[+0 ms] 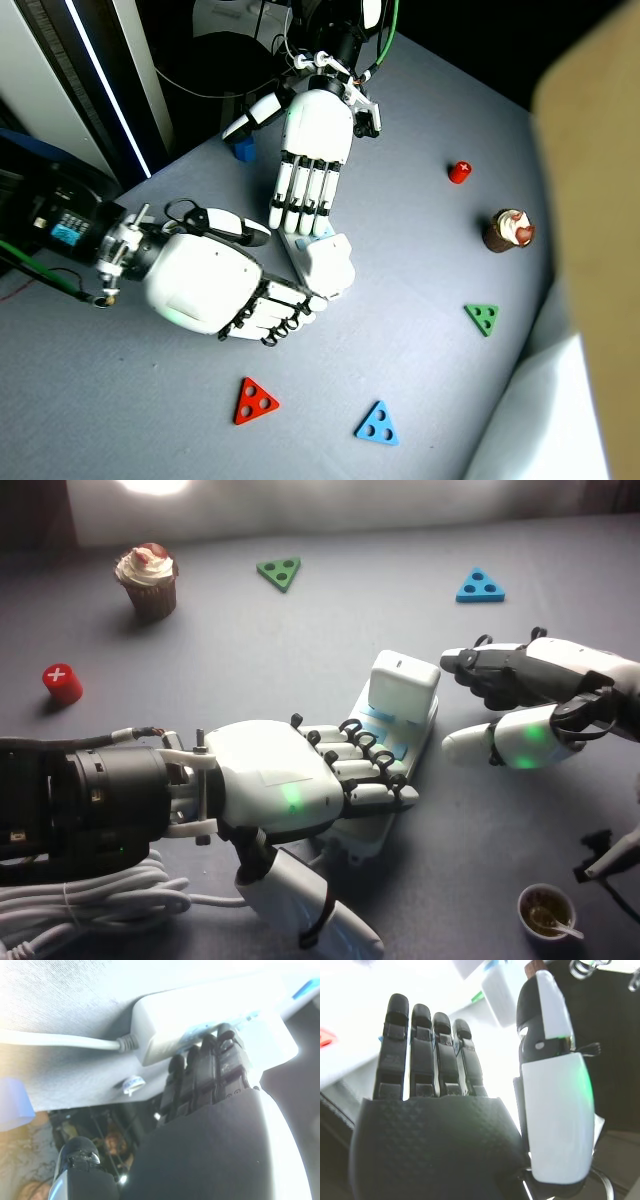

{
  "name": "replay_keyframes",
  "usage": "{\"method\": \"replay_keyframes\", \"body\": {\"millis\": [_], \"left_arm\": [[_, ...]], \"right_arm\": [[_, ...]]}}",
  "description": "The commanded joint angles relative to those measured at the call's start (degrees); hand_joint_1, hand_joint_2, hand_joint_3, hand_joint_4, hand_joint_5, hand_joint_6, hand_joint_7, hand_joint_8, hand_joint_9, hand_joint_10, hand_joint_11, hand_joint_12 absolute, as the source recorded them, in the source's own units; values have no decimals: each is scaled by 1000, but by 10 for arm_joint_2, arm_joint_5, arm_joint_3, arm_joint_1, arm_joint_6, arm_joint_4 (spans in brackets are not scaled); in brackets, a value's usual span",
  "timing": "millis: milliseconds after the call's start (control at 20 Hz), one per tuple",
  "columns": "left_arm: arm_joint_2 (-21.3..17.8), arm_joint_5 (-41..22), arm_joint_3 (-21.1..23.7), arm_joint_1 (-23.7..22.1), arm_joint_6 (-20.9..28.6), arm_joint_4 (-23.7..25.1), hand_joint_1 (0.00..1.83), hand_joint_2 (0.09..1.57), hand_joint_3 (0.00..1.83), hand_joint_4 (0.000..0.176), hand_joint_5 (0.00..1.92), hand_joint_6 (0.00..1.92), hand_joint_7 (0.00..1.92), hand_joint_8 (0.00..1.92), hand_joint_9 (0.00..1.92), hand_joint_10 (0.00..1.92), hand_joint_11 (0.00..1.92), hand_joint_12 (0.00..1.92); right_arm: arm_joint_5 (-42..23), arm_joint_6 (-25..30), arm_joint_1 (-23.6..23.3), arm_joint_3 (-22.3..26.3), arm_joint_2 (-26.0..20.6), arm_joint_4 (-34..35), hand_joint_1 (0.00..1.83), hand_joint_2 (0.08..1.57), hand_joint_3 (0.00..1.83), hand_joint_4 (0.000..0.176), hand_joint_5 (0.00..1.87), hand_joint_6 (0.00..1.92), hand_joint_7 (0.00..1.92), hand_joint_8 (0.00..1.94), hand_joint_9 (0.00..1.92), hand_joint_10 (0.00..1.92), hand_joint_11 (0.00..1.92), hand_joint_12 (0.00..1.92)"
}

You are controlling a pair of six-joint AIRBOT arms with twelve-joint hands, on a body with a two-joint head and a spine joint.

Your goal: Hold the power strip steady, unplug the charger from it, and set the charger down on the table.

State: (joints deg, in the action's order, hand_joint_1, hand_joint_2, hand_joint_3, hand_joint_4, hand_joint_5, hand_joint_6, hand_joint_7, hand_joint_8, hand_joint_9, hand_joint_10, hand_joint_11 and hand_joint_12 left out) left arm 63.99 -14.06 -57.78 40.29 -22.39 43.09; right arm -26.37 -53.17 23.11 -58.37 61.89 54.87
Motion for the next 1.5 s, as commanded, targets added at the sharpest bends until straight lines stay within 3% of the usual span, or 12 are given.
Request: {"method": "replay_keyframes", "body": {"millis": [0, 450, 800, 1450], "left_arm": [[0, -16, 3, 2, 4, -2, 0, 864, 0, 0, 80, 0, 85, 2, 65, 1, 46, 64], [0, -6, 3, 4, 4, -1, 0, 860, 0, 0, 83, 4, 94, 5, 75, 6, 52, 61], [1, -6, 2, 9, 5, -1, 0, 859, 0, 0, 73, 3, 84, 4, 64, 4, 50, 55], [0, -7, -1, 11, 5, -1, 0, 857, 0, 0, 68, 2, 71, 3, 46, 4, 34, 41]], "right_arm": [[-47, 6, -3, -5, -5, -11, 939, 1090, 11, 0, 227, 2, 262, 2, 291, 3, 291, 212], [-53, 8, -11, -43, 23, -19, 1018, 1084, 0, 0, 313, 13, 324, 9, 345, 9, 304, 264], [-53, 22, -29, -44, 30, -67, 1019, 1080, 0, 0, 327, 7, 336, 4, 363, 7, 297, 288], [-51, 31, -43, -31, 40, -70, 1048, 1083, 2, 0, 328, 3, 323, 2, 349, 1, 270, 317]]}}
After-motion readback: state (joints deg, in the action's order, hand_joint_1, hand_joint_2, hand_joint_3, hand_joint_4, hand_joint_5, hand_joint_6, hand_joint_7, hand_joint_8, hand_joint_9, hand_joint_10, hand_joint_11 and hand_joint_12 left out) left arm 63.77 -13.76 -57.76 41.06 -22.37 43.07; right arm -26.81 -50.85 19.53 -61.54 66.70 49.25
